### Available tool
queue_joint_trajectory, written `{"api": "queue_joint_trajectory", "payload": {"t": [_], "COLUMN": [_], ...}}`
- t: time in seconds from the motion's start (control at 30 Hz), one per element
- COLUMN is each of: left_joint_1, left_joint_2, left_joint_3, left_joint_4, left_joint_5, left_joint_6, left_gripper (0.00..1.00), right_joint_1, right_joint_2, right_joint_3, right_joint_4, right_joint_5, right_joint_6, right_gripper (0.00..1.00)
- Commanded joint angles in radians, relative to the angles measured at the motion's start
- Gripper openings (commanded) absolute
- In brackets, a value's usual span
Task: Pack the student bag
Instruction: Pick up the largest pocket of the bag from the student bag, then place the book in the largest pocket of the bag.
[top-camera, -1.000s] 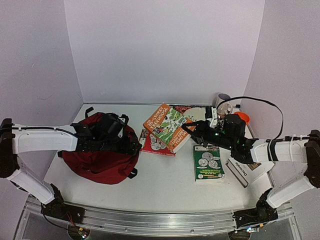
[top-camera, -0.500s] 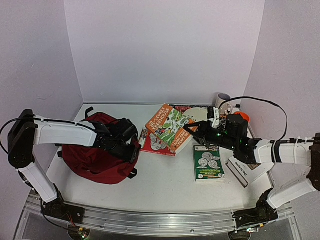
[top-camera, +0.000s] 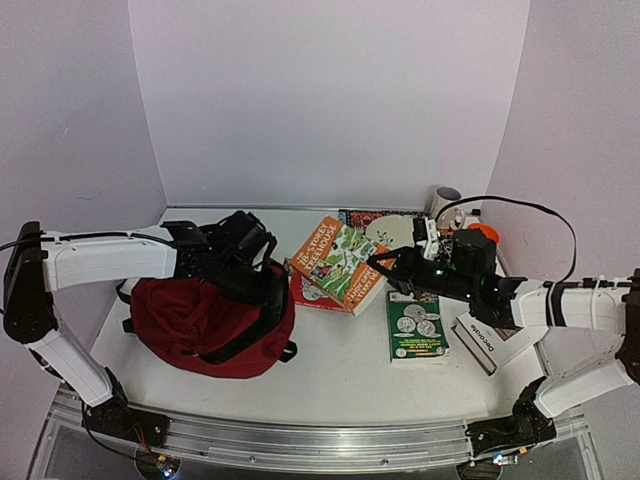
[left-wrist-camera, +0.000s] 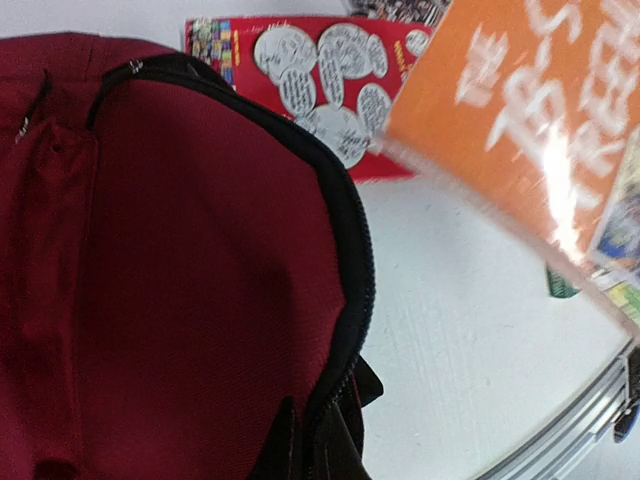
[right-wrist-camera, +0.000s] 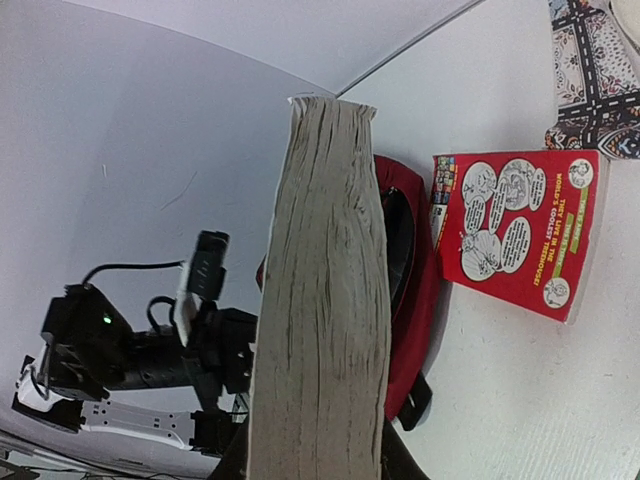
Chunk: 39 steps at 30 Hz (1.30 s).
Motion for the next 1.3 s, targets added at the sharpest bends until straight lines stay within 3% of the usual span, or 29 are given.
{"api": "queue_joint_trajectory", "payload": {"t": [0.0,0.23,0.6,1.03,1.27], "left_joint_1": [-0.003,-0.001,0.0,-0.001,-0.014], "left_joint_2": [-0.063,-0.081,-0.16,-0.194,-0.21], "left_joint_3": [0.136,0.218,0.339,0.369,0.342], "left_joint_4": [-0.018,-0.078,-0.142,-0.125,-0.037], "left_joint_5": [0.017,-0.007,-0.054,0.148,0.299], "left_joint_6": [-0.023,-0.015,0.014,0.056,0.05], "left_gripper": [0.0,0.0,0.0,0.0,0.0], "right_joint_1": [-0.005,0.005,0.102,0.232,0.256], "right_joint_2": [-0.081,-0.099,0.067,0.402,0.563], "right_joint_3": [0.014,0.015,0.073,0.388,0.514], "right_joint_4": [0.068,0.004,-0.014,0.072,0.096], "right_joint_5": [-0.049,-0.088,-0.102,-0.193,-0.176], "right_joint_6": [-0.006,0.018,0.046,0.094,0.147], "right_gripper": [0.0,0.0,0.0,0.0,0.0]}}
